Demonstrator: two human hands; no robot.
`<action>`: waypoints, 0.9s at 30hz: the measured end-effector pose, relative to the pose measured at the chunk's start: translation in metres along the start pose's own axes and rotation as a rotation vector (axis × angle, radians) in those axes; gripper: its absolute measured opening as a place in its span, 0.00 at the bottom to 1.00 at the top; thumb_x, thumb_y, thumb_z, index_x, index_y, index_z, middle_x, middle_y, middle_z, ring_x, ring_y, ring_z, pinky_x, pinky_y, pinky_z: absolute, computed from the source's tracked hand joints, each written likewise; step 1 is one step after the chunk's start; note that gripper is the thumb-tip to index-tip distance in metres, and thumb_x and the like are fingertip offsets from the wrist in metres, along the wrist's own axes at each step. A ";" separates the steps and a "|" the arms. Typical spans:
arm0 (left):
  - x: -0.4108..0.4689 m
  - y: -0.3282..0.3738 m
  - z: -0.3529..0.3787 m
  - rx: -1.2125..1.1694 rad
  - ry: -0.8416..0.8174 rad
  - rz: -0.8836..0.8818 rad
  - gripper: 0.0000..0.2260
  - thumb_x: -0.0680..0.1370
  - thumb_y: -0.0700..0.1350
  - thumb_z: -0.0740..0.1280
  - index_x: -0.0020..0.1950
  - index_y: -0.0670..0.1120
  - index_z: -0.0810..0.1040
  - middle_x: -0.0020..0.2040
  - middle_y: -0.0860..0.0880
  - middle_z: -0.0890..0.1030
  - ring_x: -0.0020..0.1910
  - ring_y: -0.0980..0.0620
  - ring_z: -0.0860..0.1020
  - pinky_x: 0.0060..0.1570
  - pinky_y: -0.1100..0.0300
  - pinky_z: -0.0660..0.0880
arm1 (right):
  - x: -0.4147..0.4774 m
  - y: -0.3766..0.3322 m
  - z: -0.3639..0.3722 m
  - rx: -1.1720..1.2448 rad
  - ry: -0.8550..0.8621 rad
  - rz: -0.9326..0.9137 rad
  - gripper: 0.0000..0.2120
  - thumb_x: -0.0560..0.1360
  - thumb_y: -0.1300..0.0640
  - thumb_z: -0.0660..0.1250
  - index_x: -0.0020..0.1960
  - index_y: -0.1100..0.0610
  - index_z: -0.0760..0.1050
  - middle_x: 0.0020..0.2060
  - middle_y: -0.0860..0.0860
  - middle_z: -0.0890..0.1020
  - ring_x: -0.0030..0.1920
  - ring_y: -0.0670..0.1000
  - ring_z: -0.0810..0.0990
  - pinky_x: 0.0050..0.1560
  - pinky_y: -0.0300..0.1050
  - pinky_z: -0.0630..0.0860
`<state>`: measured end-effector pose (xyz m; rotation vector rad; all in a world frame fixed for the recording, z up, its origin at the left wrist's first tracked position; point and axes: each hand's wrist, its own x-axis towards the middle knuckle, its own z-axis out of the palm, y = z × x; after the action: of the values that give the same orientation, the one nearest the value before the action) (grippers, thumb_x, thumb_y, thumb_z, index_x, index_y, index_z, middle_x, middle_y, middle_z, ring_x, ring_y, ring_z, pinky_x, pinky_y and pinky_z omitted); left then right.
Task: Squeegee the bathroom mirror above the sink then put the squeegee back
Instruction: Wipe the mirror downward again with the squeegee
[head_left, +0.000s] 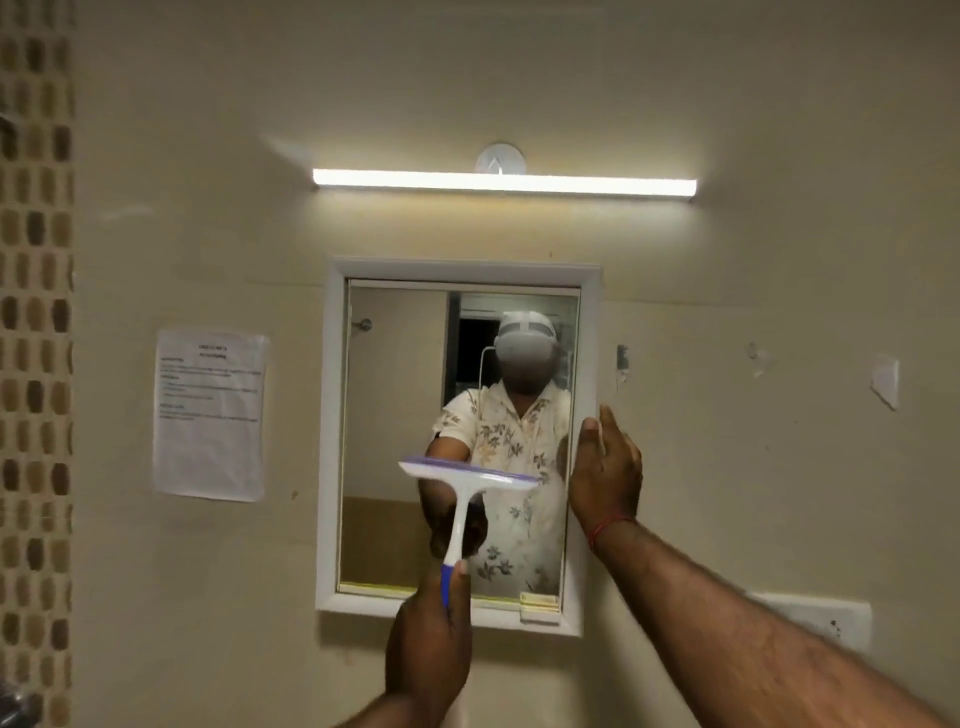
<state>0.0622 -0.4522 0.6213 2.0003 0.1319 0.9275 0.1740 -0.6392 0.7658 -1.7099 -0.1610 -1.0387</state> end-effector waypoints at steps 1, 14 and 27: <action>0.013 0.010 -0.006 -0.021 0.029 0.042 0.33 0.79 0.73 0.48 0.63 0.52 0.80 0.36 0.53 0.81 0.36 0.56 0.81 0.35 0.63 0.73 | 0.013 -0.012 0.002 0.010 -0.005 0.000 0.37 0.82 0.31 0.52 0.84 0.50 0.69 0.79 0.55 0.75 0.81 0.58 0.69 0.82 0.58 0.65; 0.149 0.134 -0.050 -0.254 0.099 0.197 0.23 0.86 0.69 0.54 0.51 0.54 0.78 0.40 0.48 0.85 0.39 0.49 0.84 0.44 0.43 0.85 | 0.120 -0.131 0.022 0.243 0.049 0.064 0.28 0.88 0.38 0.55 0.84 0.48 0.69 0.78 0.56 0.76 0.78 0.61 0.74 0.80 0.55 0.68; 0.161 0.134 -0.052 -0.272 0.073 0.236 0.22 0.86 0.68 0.55 0.51 0.54 0.78 0.39 0.46 0.85 0.38 0.46 0.84 0.41 0.40 0.84 | 0.110 -0.129 0.024 0.431 0.090 0.128 0.20 0.90 0.49 0.60 0.81 0.45 0.74 0.77 0.47 0.78 0.75 0.51 0.77 0.53 0.22 0.67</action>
<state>0.1092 -0.4272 0.8310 1.7541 -0.1852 1.1048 0.1816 -0.6067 0.9343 -1.2654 -0.1987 -0.9075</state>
